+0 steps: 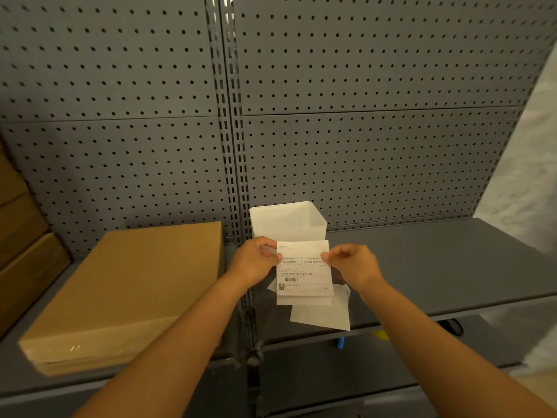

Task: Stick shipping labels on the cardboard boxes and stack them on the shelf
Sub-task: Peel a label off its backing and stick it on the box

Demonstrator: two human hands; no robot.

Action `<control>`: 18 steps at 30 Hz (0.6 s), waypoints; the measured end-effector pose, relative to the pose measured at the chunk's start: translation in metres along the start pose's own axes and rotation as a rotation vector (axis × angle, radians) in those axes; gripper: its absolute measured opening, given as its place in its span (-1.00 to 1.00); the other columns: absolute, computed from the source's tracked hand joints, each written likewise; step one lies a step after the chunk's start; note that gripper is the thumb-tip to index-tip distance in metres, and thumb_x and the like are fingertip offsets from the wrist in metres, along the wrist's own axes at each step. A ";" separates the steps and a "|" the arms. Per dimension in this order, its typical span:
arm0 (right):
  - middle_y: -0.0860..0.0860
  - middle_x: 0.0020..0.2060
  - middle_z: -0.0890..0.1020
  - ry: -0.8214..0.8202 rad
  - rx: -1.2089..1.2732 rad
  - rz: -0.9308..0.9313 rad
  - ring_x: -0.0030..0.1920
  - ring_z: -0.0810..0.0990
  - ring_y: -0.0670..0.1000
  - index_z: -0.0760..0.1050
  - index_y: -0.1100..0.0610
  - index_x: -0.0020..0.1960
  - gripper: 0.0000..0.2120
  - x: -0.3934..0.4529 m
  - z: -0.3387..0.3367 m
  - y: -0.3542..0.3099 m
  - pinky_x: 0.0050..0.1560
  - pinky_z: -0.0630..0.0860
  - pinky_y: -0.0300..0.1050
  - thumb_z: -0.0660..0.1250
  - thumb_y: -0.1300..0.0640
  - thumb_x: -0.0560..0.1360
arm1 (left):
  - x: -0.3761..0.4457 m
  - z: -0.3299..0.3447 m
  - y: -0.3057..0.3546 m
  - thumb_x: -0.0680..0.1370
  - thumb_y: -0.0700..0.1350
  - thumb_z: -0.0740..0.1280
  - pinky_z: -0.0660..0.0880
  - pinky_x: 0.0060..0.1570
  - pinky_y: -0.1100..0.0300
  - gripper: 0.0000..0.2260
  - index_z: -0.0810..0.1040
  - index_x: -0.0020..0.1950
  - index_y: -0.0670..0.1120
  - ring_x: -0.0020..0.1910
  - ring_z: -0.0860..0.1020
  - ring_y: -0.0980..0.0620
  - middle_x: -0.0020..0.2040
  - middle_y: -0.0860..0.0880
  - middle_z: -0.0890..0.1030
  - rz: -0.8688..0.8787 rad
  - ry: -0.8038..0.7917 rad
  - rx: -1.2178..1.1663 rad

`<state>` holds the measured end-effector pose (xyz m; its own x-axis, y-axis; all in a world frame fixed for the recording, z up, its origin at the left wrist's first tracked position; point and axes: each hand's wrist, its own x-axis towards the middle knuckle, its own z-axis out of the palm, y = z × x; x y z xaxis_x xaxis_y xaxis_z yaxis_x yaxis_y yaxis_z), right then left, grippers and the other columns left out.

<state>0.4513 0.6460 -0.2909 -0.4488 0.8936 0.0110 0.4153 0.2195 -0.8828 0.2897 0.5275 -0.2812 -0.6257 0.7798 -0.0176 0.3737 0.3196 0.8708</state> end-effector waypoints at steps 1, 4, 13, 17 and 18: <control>0.01 -0.26 0.64 0.018 -0.004 -0.014 -0.34 0.54 -0.11 0.63 0.22 -0.16 -0.84 0.000 0.000 0.000 -0.35 0.45 -0.33 0.42 0.11 0.46 | 0.000 0.000 0.000 0.51 -0.16 0.39 0.50 0.10 0.14 -0.81 0.56 0.12 -0.08 0.05 0.55 0.03 0.04 -0.03 0.61 -0.015 -0.015 0.004; 0.08 -0.21 0.69 0.035 0.018 -0.022 -0.28 0.63 0.01 0.64 0.17 -0.14 -0.89 0.002 0.001 0.001 -0.20 0.61 -0.14 0.46 0.13 0.43 | 0.000 -0.001 -0.001 0.51 -0.17 0.40 0.53 0.00 0.15 -0.91 0.56 0.00 -0.09 -0.04 0.55 0.06 -0.01 -0.03 0.61 -0.024 -0.012 -0.012; 0.17 -0.14 0.68 -0.058 0.111 0.017 -0.09 0.68 0.17 0.50 0.18 -0.15 -0.87 0.001 -0.002 -0.008 -0.04 0.64 0.04 0.43 0.17 0.46 | -0.001 -0.009 0.005 0.58 -0.16 0.30 0.53 -0.22 0.24 -0.95 0.51 -0.01 -0.13 -0.23 0.58 0.09 -0.08 -0.08 0.62 -0.073 -0.100 -0.095; 0.18 -0.13 0.69 -0.097 0.170 -0.004 -0.06 0.67 0.19 0.50 0.22 -0.13 -0.88 0.002 -0.005 -0.015 0.01 0.62 0.12 0.36 0.17 0.51 | -0.001 -0.012 0.010 0.59 -0.12 0.29 0.57 -0.13 0.22 -0.88 0.49 0.07 -0.14 -0.11 0.61 0.06 0.02 -0.08 0.63 -0.086 -0.122 -0.212; 0.15 -0.15 0.69 -0.085 0.171 -0.015 -0.06 0.67 0.17 0.50 0.20 -0.14 -0.88 0.003 -0.004 -0.016 0.02 0.61 0.10 0.35 0.17 0.52 | -0.002 -0.013 0.011 0.57 -0.12 0.32 0.58 -0.12 0.21 -0.85 0.50 0.09 -0.14 -0.10 0.61 0.05 0.03 -0.08 0.64 -0.089 -0.125 -0.237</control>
<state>0.4466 0.6465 -0.2748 -0.5216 0.8531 -0.0086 0.2712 0.1562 -0.9498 0.2857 0.5226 -0.2652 -0.5543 0.8193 -0.1466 0.1412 0.2662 0.9535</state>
